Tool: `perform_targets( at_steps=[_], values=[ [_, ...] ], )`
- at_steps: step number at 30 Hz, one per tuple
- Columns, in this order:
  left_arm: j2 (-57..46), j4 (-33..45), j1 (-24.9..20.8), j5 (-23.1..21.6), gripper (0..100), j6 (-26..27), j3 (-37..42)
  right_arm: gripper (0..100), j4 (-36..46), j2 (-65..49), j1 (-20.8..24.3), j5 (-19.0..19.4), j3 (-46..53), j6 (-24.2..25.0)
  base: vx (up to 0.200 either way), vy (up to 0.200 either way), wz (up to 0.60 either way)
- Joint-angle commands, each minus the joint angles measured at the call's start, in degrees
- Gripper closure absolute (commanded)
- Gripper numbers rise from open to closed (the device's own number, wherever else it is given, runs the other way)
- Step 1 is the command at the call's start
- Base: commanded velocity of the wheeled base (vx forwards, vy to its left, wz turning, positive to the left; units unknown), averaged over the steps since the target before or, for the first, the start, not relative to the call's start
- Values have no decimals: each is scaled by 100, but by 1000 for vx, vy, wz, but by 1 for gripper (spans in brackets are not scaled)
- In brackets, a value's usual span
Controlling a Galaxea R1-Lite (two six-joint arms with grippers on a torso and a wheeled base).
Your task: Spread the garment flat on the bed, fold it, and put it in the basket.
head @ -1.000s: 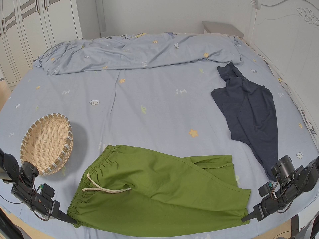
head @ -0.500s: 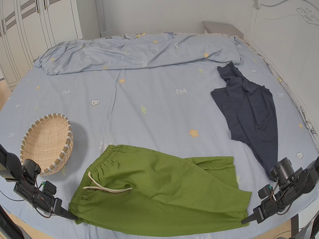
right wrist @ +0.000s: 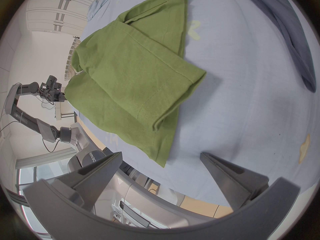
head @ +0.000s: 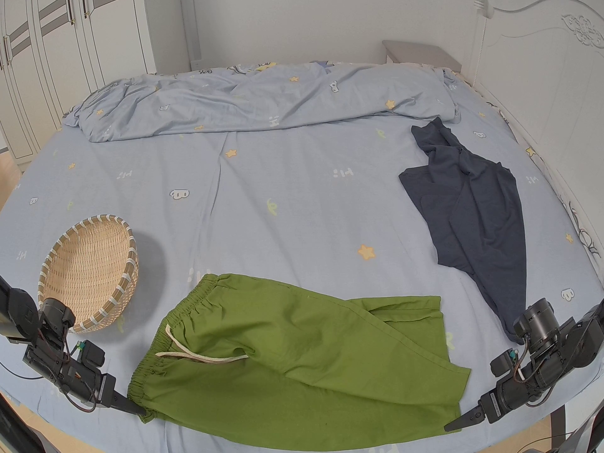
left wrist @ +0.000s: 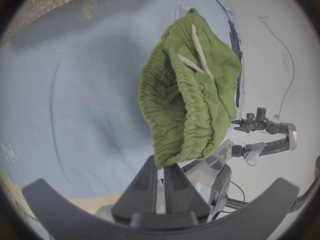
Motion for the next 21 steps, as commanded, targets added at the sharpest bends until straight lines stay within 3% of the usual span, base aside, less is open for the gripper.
perform_targets(
  at_steps=[1, 4, 5, 14, 21],
  values=[
    [-214, 37, -20, 2, 100, 10, 45, 0, -9, -57, -15, 9, -9, 0, 0, 0, 0],
    [-179, 37, -38, 2, 100, 10, 62, 0, -9, -66, -24, 9, -9, 0, 0, 0, 0],
    [-188, 37, -29, -7, 0, 10, 54, 0, -9, -74, -24, 9, -9, 0, 0, 0, 0],
    [-495, 45, 15, -7, 0, 1, 71, 0, -9, -74, -24, 9, -9, 0, 0, 0, 0],
    [-1822, 537, 103, -34, 0, -34, -113, 0, -18, -259, -59, -8, -79, 0, 0, 0, 0]
  ],
)
